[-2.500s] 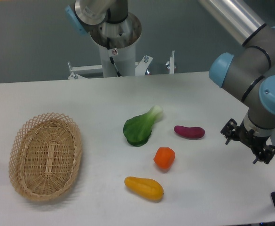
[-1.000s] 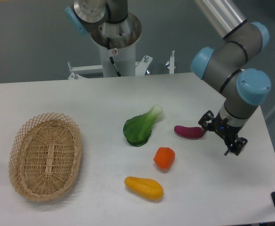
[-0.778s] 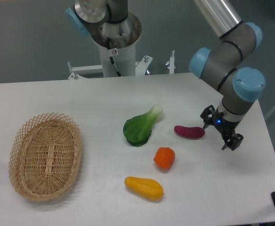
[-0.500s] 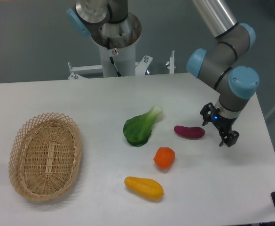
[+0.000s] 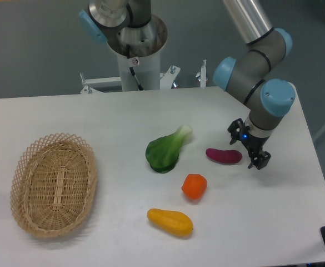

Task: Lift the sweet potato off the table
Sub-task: 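Close the gripper around the purple sweet potato, then lift the held sweet potato up off the table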

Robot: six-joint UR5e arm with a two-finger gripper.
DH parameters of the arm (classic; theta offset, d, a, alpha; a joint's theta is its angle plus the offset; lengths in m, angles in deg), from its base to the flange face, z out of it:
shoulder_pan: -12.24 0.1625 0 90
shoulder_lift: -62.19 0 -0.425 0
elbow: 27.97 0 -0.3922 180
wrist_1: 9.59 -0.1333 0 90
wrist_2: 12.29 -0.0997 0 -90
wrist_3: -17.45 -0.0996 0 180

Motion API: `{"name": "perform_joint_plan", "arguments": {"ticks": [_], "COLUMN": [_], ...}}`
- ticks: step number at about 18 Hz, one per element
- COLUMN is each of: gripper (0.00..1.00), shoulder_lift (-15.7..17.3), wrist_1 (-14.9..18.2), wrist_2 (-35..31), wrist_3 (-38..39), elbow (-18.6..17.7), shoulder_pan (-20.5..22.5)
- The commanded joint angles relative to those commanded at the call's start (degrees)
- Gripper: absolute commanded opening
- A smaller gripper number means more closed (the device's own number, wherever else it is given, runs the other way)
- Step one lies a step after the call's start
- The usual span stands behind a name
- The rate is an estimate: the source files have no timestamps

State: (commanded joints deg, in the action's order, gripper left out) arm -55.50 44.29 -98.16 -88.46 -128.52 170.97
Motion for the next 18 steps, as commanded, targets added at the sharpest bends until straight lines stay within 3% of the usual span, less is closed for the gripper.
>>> {"name": "perform_joint_plan", "arguments": {"ticks": [1, 3, 6, 12, 14, 18], "gripper": [0.98, 0.81, 0.65, 0.20, 0.14, 0.15], "shoulder_lift": [0.09, 0.27, 0.53, 0.53, 0.53, 1.23], "wrist_1": [0.00, -0.09, -2.10, -3.08, -2.99, -2.11], "wrist_2": [0.09, 0.09, 0.09, 0.00, 0.09, -0.09], "wrist_3": [0.00, -0.26, -0.35, 0.53, 0.53, 1.66], "elbow": [-0.44, -1.41, -2.81, -1.77, -0.80, 2.53], "shoulder_pan": [-0.09, -0.09, -0.17, -0.18, -0.18, -0.17]}}
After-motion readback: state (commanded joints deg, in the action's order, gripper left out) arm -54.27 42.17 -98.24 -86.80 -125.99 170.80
